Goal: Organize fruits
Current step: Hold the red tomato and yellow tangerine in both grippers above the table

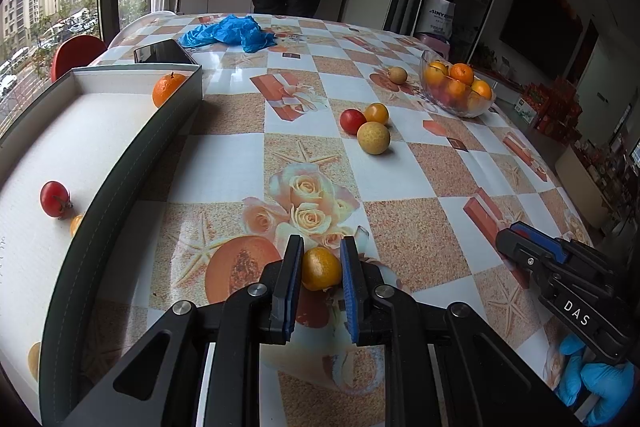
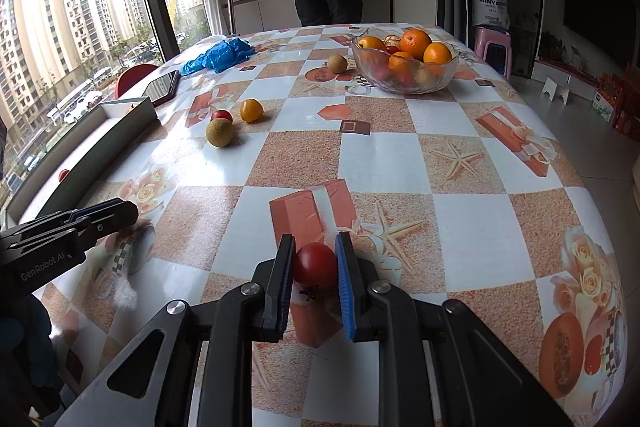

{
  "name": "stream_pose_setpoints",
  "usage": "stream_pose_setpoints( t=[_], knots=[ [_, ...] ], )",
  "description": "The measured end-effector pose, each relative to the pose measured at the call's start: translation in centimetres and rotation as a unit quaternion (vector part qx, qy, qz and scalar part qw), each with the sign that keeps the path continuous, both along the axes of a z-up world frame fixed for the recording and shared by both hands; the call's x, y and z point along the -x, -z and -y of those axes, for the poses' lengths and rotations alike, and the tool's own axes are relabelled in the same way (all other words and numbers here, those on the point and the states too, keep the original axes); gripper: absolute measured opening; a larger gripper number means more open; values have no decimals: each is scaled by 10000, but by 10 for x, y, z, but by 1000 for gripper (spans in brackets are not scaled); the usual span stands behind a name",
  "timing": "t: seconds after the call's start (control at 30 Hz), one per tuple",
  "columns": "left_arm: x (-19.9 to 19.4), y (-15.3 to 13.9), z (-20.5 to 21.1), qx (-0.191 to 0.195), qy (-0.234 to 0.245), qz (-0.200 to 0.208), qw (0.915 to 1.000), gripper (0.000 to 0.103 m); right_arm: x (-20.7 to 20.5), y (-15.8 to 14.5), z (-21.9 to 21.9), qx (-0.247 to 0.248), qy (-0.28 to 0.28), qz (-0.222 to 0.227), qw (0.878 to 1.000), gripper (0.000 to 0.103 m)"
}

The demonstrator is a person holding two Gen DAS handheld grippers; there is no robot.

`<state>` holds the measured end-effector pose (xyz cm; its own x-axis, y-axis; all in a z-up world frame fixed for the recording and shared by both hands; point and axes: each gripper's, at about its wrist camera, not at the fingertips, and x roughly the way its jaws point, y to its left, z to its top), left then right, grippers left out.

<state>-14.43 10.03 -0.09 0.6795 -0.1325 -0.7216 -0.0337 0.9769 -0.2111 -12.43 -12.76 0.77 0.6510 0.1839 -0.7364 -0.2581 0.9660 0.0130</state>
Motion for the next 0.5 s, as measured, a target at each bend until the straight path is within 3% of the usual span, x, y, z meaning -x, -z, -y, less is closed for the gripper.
stream_pose_setpoints(
  t=[0.5],
  knots=[
    [0, 0, 1, -22, 2, 1, 10000, 20, 0, 0, 1, -6, -2, 2, 10000, 22]
  ],
)
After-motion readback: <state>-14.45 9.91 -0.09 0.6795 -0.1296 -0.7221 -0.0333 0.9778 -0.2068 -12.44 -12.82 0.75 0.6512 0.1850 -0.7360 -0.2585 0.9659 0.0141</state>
